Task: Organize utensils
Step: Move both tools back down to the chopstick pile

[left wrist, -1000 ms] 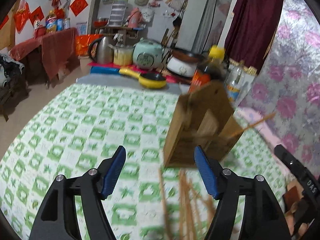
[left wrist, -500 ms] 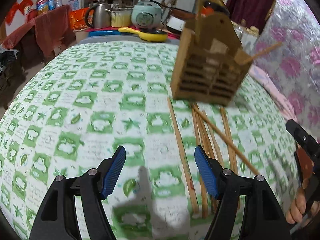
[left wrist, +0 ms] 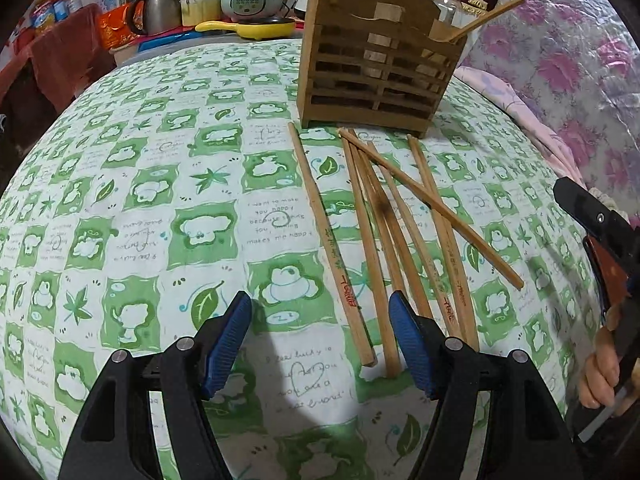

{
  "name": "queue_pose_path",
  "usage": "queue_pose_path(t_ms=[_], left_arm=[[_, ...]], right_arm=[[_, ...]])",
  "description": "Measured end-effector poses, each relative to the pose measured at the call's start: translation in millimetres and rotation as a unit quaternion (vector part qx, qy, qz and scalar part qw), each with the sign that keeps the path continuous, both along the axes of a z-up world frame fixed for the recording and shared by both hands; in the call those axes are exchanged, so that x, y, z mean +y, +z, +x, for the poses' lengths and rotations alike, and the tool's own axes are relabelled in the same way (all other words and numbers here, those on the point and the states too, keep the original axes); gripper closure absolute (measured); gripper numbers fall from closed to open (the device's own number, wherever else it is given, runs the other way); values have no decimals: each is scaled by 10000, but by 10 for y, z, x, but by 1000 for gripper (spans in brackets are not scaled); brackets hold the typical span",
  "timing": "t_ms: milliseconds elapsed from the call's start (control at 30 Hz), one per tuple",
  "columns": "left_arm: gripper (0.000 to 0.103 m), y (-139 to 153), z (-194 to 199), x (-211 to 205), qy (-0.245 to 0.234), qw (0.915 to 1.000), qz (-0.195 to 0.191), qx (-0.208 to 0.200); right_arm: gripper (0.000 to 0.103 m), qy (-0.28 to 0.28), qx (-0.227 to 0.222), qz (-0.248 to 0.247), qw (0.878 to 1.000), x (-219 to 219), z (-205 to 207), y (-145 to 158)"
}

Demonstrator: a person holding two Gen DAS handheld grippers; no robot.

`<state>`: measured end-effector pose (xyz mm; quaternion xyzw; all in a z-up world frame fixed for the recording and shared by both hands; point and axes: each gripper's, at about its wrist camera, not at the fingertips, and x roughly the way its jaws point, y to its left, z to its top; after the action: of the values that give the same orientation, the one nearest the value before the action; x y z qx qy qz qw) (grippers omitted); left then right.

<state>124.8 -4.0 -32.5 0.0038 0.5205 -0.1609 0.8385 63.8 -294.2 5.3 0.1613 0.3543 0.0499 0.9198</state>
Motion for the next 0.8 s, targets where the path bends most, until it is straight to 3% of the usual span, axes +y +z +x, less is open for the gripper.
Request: queue_pose_path(t_ms=[267, 400, 533, 700, 800], left_arm=[[33, 18, 61, 259, 551, 9985, 17, -8], [33, 33, 42, 218, 506, 9987, 104, -40], [33, 60, -4, 167, 216, 9996, -194, -8], [33, 14, -35, 21, 127, 9994, 320, -108], [29, 5, 6, 121, 443, 9979, 455, -111]], right_arm=[[37, -8, 91, 77, 9999, -27, 14, -45], [37, 42, 109, 78, 9999, -7, 5, -50], [37, 135, 173, 67, 9997, 27, 8, -68], [37, 116, 191, 42, 9997, 27, 11, -76], [38, 139, 198, 57, 9997, 27, -6, -81]])
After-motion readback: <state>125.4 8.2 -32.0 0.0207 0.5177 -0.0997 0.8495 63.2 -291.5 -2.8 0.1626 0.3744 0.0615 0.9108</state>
